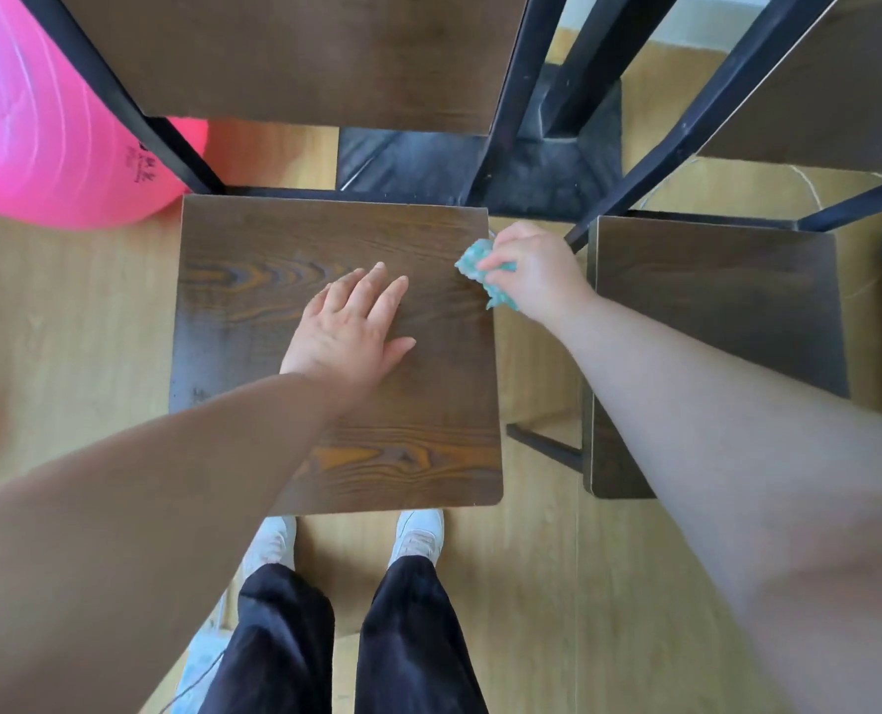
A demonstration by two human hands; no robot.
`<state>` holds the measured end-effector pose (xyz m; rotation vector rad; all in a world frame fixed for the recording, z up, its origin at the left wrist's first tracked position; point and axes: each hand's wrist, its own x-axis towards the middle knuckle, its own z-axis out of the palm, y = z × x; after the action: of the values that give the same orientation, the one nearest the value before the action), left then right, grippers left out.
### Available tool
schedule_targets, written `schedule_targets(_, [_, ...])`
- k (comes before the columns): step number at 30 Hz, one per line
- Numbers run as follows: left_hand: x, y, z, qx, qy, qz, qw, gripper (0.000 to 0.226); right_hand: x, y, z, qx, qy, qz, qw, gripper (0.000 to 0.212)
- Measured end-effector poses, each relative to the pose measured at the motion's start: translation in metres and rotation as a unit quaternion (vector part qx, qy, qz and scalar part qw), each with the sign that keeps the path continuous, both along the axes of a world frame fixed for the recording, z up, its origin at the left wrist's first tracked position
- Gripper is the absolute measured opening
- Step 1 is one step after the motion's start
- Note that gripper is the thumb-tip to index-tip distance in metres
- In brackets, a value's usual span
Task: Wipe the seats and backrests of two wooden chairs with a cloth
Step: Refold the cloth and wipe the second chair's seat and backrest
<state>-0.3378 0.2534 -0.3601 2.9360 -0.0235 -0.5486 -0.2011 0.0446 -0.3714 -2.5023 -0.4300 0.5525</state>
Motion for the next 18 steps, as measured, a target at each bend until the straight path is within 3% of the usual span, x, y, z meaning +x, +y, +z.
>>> schedule_targets(8, [0.037, 0.001, -0.009, 0.005, -0.012, -0.007, 1.0, 0.067, 0.038, 0.026, -0.017, -0.013, -0.017, -0.055, 0.998, 0.015])
schedule_targets(18, [0.034, -0.001, -0.024, 0.0, 0.003, -0.034, 0.999, 0.069, 0.055, 0.025, -0.024, -0.022, -0.041, -0.015, 0.999, 0.017])
